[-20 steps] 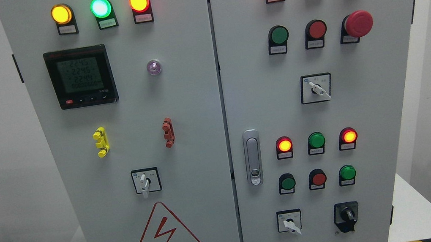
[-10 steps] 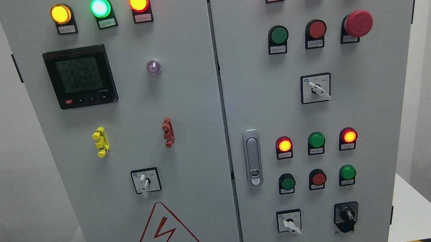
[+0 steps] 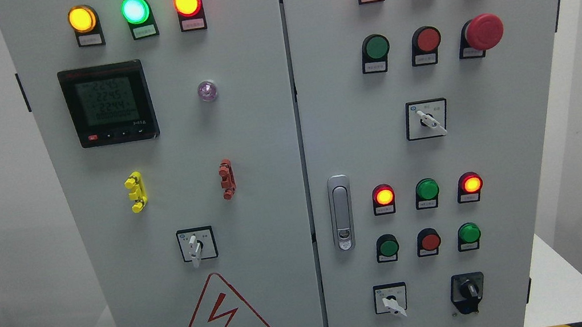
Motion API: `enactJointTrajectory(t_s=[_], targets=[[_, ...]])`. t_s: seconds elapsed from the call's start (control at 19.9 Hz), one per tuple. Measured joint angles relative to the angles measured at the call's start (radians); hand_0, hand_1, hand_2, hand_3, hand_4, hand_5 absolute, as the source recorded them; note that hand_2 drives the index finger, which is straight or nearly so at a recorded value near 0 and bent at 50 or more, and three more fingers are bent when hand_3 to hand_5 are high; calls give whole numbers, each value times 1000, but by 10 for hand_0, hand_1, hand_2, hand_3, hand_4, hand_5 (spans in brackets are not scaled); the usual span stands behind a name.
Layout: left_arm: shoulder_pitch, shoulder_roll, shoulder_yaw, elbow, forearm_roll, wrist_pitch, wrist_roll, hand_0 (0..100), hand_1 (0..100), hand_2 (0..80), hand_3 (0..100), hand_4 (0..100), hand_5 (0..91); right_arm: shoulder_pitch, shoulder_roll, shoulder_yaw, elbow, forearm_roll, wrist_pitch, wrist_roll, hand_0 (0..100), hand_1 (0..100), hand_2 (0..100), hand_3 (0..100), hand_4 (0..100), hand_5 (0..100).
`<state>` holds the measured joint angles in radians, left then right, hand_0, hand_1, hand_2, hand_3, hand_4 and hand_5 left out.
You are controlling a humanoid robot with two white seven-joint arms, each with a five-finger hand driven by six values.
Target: Turn on light switch 1
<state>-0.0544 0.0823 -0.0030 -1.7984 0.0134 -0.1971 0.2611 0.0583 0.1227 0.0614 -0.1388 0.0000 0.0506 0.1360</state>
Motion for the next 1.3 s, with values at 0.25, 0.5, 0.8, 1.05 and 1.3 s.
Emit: enactJointTrajectory(t_s=[0.25, 0.5, 0.8, 1.05, 1.3], targets=[[-30, -30, -62, -13, -69, 68, 71, 0, 360, 450, 675, 736, 699, 0, 0, 0, 0, 0, 0, 0, 120, 389, 0, 0, 0, 0], [-60, -62, -113, -20, -109, 156, 148, 0, 370, 462, 694, 743, 714, 0, 0, 0, 0, 0, 0, 1, 120, 389, 0, 0, 0, 0], [-92, -98, -168, -25, -148, 265, 268, 0, 420, 500, 730, 786, 755, 0, 0, 0, 0, 0, 0, 1, 120, 389, 0, 0, 0, 0], [-124, -121, -201, -28, -165, 340, 322, 0, 438, 502, 723, 793, 764, 0, 0, 0, 0, 0, 0, 2, 120, 389, 0, 0, 0, 0], [-154, -140, -223, -28, -179, 401, 365, 4, 438, 501, 723, 795, 768, 0, 0, 0, 0, 0, 0, 3, 120, 389, 0, 0, 0, 0]])
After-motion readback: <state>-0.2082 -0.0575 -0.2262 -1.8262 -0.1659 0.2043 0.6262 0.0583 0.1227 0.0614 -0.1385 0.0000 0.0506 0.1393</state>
